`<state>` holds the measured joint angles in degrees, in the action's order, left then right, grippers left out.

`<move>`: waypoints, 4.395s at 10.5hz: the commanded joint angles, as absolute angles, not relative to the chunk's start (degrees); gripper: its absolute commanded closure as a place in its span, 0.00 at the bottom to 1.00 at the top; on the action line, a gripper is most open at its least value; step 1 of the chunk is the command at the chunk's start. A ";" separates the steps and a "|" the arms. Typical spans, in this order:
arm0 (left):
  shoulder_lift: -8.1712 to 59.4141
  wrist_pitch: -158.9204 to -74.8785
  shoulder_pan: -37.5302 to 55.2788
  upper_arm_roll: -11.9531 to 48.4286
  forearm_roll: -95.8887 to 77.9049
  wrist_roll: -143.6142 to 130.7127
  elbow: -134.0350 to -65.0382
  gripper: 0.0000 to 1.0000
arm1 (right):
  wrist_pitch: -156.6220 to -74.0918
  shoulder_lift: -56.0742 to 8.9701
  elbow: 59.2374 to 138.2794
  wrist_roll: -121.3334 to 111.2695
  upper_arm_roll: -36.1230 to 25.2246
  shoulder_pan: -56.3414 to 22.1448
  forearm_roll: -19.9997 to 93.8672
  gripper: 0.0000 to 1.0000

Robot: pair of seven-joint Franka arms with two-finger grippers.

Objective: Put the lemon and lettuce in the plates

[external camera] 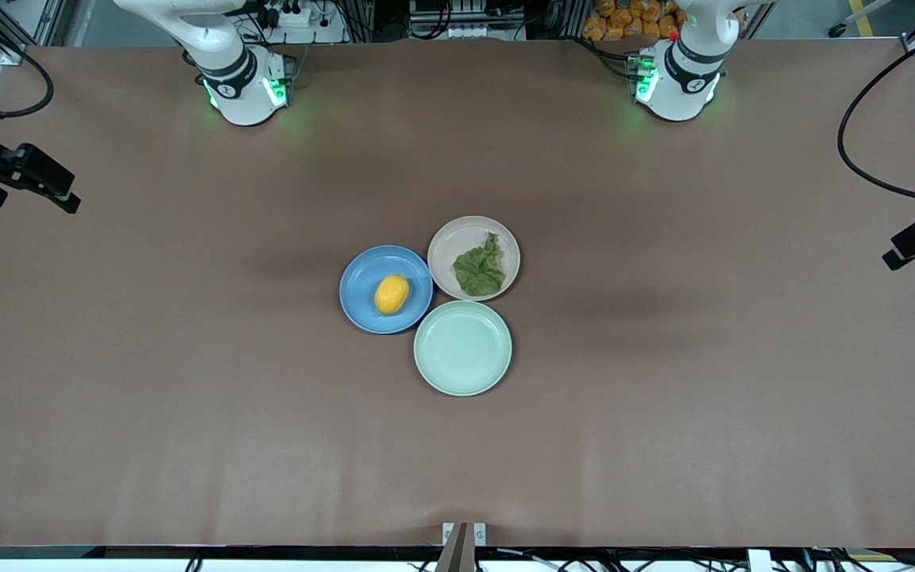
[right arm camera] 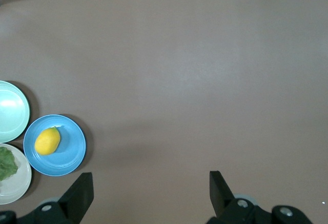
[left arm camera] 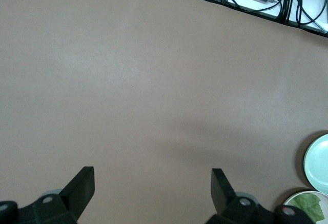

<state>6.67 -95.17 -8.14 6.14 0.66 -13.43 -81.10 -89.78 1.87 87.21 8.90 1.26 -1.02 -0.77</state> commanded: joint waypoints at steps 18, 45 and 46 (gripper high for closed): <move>6.68 -92.64 -3.87 1.67 -0.35 -12.31 -80.86 0.00 | -91.58 2.11 88.42 8.88 1.41 -0.35 0.09 0.00; 7.12 -89.30 -5.80 5.36 -3.87 -7.56 -80.86 0.00 | -93.42 1.50 88.59 8.96 1.23 0.97 0.09 0.00; 7.12 -89.30 -5.80 5.36 -3.87 -7.47 -80.86 0.00 | -94.04 1.41 88.59 8.96 1.23 0.97 0.09 0.00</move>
<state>7.30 -90.24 -5.31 5.23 -3.10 -9.01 -81.16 -93.13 1.62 88.70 8.89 0.85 0.28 -0.77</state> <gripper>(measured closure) 0.000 0.000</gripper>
